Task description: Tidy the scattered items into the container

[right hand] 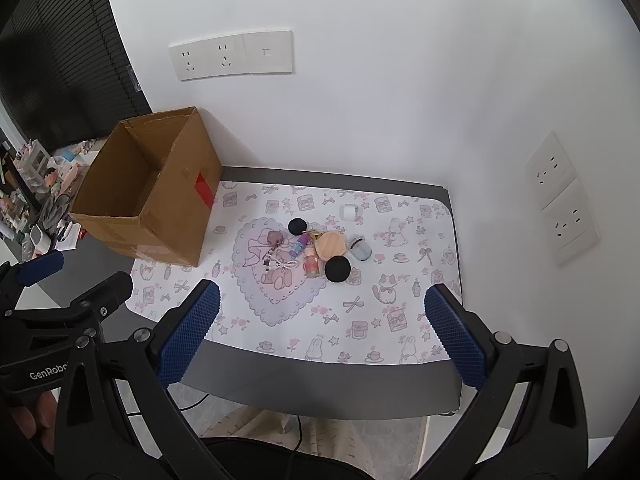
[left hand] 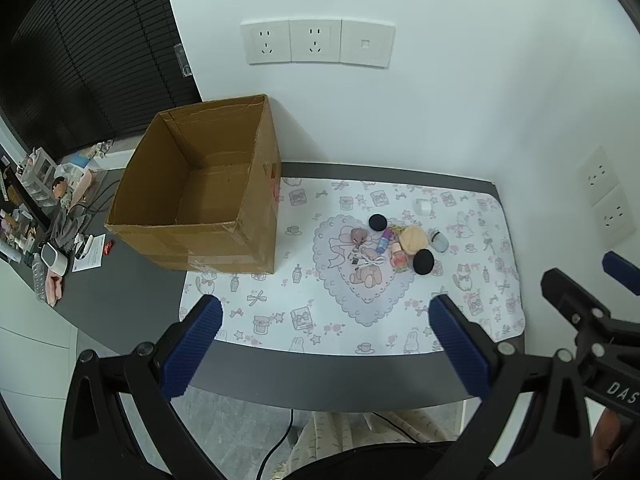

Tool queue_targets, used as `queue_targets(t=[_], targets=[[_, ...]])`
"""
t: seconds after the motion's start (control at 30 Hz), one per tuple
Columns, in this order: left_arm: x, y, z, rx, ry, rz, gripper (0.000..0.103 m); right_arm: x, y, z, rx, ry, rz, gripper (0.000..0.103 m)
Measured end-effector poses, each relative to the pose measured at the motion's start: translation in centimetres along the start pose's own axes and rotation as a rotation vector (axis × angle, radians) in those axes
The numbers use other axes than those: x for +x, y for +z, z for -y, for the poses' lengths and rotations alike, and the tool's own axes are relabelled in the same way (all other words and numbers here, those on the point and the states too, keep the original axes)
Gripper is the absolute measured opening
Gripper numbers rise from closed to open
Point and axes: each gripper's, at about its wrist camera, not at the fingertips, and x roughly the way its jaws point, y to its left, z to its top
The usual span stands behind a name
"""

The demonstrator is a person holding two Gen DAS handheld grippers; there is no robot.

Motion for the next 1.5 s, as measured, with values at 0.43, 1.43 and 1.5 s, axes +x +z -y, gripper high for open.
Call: queue_targets(t=[0.43, 1.43, 1.5], targets=[[-0.1, 0.4, 0.0, -0.007, -0.015, -0.005, 0.103, 0.0, 0.1, -0.1, 0.006, -0.008, 0.003, 0.103], [0.7, 0.8, 0.0, 0.024, -0.030, -0.003, 0.103, 0.7, 0.5, 0.1, 0.010, -0.028, -0.003, 0.103], [1.0, 0.9, -0.2, 0.026, -0.043, -0.008, 0.103, 0.8, 0.5, 0.1, 0.013, -0.035, -0.005, 0.103]])
